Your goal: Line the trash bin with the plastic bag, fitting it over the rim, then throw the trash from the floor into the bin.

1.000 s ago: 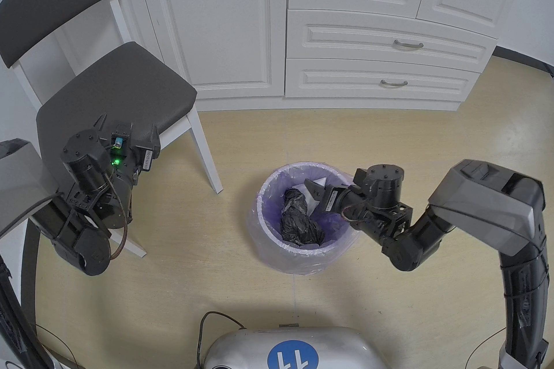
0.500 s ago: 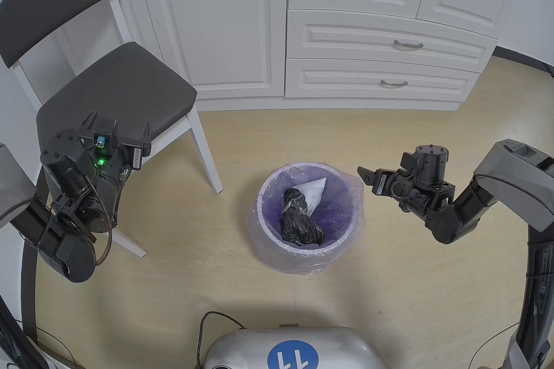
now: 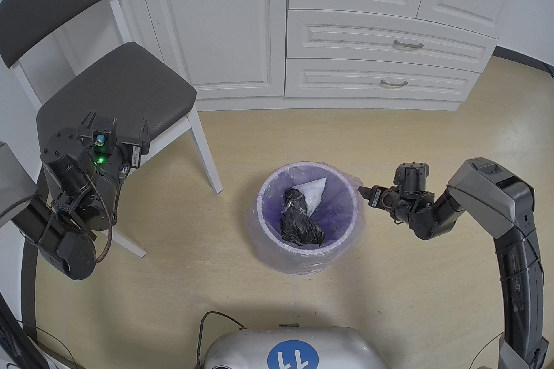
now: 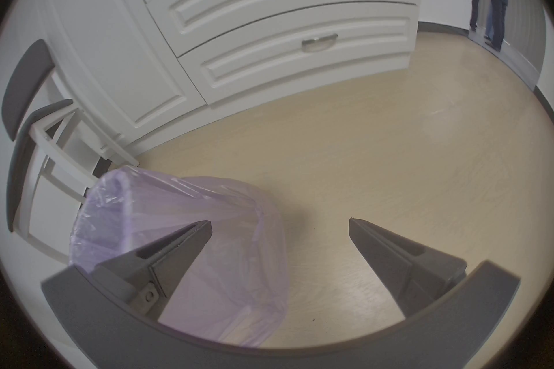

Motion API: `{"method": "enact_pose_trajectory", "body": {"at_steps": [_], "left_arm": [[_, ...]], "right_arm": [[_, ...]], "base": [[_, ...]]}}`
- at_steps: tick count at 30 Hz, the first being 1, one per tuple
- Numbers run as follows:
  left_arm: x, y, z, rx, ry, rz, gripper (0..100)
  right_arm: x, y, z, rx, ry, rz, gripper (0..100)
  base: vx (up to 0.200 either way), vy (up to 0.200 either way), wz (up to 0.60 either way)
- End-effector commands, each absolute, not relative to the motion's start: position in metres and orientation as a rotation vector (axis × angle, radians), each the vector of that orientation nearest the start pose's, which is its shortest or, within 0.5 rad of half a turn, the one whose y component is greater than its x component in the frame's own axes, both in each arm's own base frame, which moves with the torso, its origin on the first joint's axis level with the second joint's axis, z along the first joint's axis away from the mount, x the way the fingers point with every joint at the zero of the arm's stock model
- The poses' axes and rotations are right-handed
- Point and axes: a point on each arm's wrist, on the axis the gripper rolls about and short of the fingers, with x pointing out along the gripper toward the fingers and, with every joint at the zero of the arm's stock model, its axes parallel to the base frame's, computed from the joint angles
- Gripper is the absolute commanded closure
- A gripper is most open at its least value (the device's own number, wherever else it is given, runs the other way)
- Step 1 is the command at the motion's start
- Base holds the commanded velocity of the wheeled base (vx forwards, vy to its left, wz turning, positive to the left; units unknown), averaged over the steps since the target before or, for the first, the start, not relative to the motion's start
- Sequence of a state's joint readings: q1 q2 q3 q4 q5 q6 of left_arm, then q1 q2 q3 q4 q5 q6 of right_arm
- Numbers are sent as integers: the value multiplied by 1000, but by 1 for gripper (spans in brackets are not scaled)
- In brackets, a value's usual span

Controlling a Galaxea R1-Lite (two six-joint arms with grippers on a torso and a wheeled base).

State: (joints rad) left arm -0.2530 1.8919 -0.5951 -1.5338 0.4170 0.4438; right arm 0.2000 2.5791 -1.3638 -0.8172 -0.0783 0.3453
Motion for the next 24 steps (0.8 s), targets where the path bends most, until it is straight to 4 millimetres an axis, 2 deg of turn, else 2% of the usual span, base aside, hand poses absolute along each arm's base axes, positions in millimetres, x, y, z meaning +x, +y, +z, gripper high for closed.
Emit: {"method": "enact_pose_trajectory", "body": {"at_steps": [1,7,13,17,20,24], "left_arm": [[307,-70,159,362,-180,209,0],[303,-77,155,323,-174,178,0],[301,-81,163,208,-211,157,0],[286,-78,170,187,-220,153,0],[258,-78,174,150,-216,120,0],[253,-74,176,142,-221,128,0]], "right_arm": [[487,95,-62,340,508,3,0],[496,115,-87,350,563,11,0],[502,117,-90,337,643,-8,0],[501,116,-88,342,665,-85,0],[491,99,-39,413,582,-81,0],[466,75,14,453,474,-14,0]], "base": [[0,0,0],[0,0,0],[0,0,0],[0,0,0],[0,0,0],[0,0,0]]}}
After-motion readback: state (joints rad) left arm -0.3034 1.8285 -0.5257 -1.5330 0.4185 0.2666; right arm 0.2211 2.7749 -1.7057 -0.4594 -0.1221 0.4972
